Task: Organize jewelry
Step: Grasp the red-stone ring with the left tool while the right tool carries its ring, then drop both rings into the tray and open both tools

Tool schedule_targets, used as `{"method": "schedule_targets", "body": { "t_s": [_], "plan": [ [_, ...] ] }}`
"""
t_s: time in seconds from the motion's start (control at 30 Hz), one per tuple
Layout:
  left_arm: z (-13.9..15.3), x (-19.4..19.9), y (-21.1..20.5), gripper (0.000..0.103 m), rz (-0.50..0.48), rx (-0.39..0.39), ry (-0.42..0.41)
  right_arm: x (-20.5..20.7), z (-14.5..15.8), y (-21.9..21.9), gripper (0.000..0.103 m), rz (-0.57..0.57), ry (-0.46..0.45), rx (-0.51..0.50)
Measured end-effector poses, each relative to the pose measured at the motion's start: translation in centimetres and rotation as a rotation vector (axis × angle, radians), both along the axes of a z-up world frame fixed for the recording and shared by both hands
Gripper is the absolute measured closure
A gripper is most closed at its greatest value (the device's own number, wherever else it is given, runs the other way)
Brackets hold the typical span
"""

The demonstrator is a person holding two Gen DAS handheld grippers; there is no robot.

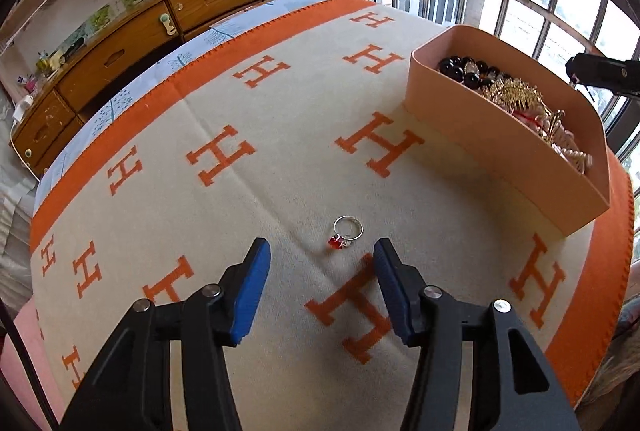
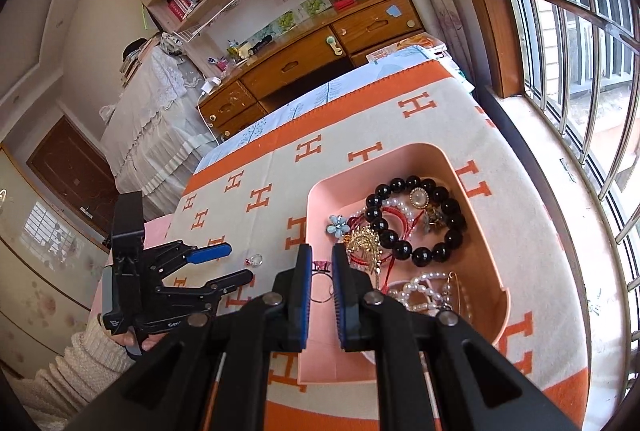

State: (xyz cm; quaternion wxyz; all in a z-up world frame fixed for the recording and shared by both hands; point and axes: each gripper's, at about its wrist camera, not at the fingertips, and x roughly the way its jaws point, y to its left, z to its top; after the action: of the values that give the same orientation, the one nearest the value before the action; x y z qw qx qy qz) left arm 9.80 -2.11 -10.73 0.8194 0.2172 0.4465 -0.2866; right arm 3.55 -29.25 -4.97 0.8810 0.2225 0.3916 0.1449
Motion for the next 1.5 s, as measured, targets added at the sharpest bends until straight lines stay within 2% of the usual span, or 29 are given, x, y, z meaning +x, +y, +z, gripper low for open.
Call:
{"method": "schedule_targets", "body": {
  "t_s": [0.13,0.3,0.5,0.67,0.8,0.9,1.17,1.27,1.5],
  "plan": [
    [-0.1,0.1,-0.4,0.066,-0.037,-0.017,-0.01,0.0,-0.2,-0.2,0.093,-0.002,0.004,0.003],
    [-0.1,0.6,-0.7,0.09,-0.037,-0.049,0.023,0.0,-0.3,-0.3,0.093,-0.005,0.003,0.005],
    [0.7,0.4,-0.5,0.09,0.019,-0.113,0.042,0.0,-0.6,-0.9,0.093,-0.028,-0.004,0.018],
    [4.5,-1.0,-1.5,0.09,0.032,-0.185,0.01,-0.3,0.0,-1.8,0.093,-0.062,-0.027,0.023],
    [7.7,-2.1,-3.9,0.09,0.025,-0.221,-0.025,-0.6,0.5,-3.1,0.093,-0.102,-0.042,0.028],
    [8.8,-2.4,-6.3,0.09,0.031,-0.239,-0.023,-0.9,0.5,-4.0,0.093,-0.133,-0.037,0.025],
    [7.5,-0.7,-12.6,0.09,0.022,-0.287,0.092,-0.6,-1.2,-5.0,0.093,-0.148,0.038,-0.007],
    [7.1,-0.2,-14.5,0.09,0.008,-0.288,0.103,-0.6,-2.1,-5.0,0.093,-0.144,0.07,-0.038],
    [5.6,1.4,-17.6,0.089,0.009,-0.296,0.161,-0.6,-3.3,-5.8,0.093,-0.148,0.088,-0.017]
  ]
}}
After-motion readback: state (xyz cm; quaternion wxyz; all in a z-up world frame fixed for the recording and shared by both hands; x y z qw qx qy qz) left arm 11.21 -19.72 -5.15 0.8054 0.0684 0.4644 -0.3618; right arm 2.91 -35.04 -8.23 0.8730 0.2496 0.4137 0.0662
